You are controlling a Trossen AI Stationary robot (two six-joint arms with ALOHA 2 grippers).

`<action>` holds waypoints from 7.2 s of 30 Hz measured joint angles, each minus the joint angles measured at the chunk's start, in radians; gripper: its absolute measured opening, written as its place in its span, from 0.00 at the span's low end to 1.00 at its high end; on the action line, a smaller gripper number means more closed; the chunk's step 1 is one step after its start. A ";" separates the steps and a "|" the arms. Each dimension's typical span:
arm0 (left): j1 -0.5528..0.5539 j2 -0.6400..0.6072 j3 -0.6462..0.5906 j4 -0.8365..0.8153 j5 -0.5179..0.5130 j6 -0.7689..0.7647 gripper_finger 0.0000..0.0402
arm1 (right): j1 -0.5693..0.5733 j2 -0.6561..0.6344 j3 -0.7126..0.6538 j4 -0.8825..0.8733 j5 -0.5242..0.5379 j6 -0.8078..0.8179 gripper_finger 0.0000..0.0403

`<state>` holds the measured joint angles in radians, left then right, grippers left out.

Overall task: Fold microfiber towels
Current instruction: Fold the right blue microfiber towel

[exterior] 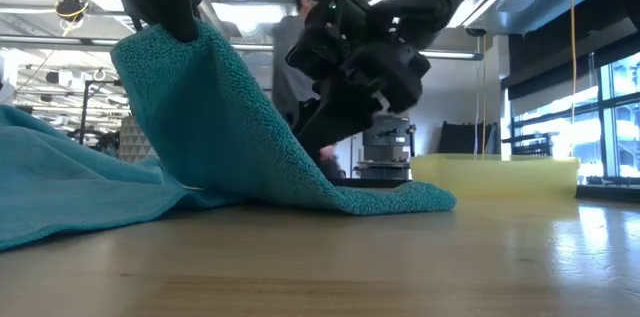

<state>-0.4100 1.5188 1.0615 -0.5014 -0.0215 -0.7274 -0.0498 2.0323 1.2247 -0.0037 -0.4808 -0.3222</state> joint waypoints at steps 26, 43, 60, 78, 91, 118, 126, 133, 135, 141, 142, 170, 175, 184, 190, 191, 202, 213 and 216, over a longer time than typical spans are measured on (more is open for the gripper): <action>-0.026 0.000 0.000 -0.022 0.001 -0.002 0.00 | 0.025 0.057 0.000 0.189 -0.017 -0.061 0.46; -0.025 0.000 0.000 -0.029 0.004 0.005 0.00 | 0.040 0.100 0.001 0.180 -0.039 0.008 0.43; -0.025 0.000 0.000 -0.044 0.004 0.005 0.00 | 0.021 0.064 0.000 0.080 0.067 0.103 0.09; -0.022 -0.001 0.001 -0.051 -0.048 -0.002 0.00 | -0.095 -0.034 -0.001 -0.213 0.016 0.182 0.41; -0.022 -0.001 0.001 -0.051 -0.048 -0.004 0.00 | -0.039 0.037 -0.001 -0.058 0.140 0.109 0.45; -0.022 -0.001 0.001 -0.066 -0.045 -0.025 0.00 | -0.039 -0.029 0.000 -0.201 0.039 0.165 0.03; -0.021 -0.001 0.001 -0.077 -0.064 -0.025 0.00 | -0.039 -0.143 0.000 -0.438 0.045 0.201 0.02; -0.020 -0.001 0.001 -0.094 -0.084 -0.028 0.00 | -0.017 -0.299 0.000 -0.673 0.047 0.349 0.01; -0.019 -0.001 0.000 -0.092 -0.097 -0.028 0.00 | 0.000 -0.345 0.000 -0.725 0.037 0.389 0.01; -0.003 -0.001 0.000 -0.093 -0.097 -0.029 0.00 | 0.065 -0.428 -0.009 -0.832 0.038 0.454 0.01; -0.001 -0.001 0.000 -0.093 -0.097 -0.029 0.00 | 0.077 -0.432 -0.015 -0.830 0.044 0.453 0.01; 0.188 -0.001 -0.170 0.037 -0.114 0.251 0.00 | 0.069 -0.429 -0.241 -0.613 0.254 0.522 0.01; 0.236 -0.001 -0.170 0.039 -0.082 0.344 0.00 | 0.029 -0.429 -0.241 -0.630 0.280 0.511 0.01; 0.314 -0.001 -0.170 0.041 -0.015 0.464 0.00 | -0.026 -0.429 -0.241 -0.646 0.330 0.420 0.01; 0.350 -0.001 -0.170 0.041 0.016 0.479 0.00 | -0.063 -0.429 -0.240 -0.642 0.377 0.403 0.01; 0.354 -0.001 -0.170 0.041 0.016 0.489 0.00 | -0.068 -0.429 -0.240 -0.641 0.380 0.395 0.01; 0.406 -0.001 -0.170 0.027 0.014 0.555 0.00 | -0.119 -0.400 -0.240 -0.591 0.383 0.388 0.01; 0.459 -0.001 -0.170 0.013 -0.021 0.608 0.00 | -0.126 -0.320 -0.240 -0.538 0.384 0.365 0.01; 0.474 -0.001 -0.170 0.012 -0.024 0.624 0.00 | -0.132 -0.314 -0.240 -0.538 0.401 0.365 0.01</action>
<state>0.0644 1.5181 0.8917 -0.4892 -0.0457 -0.1038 -0.1814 1.7180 0.9848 -0.5414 -0.0796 0.0429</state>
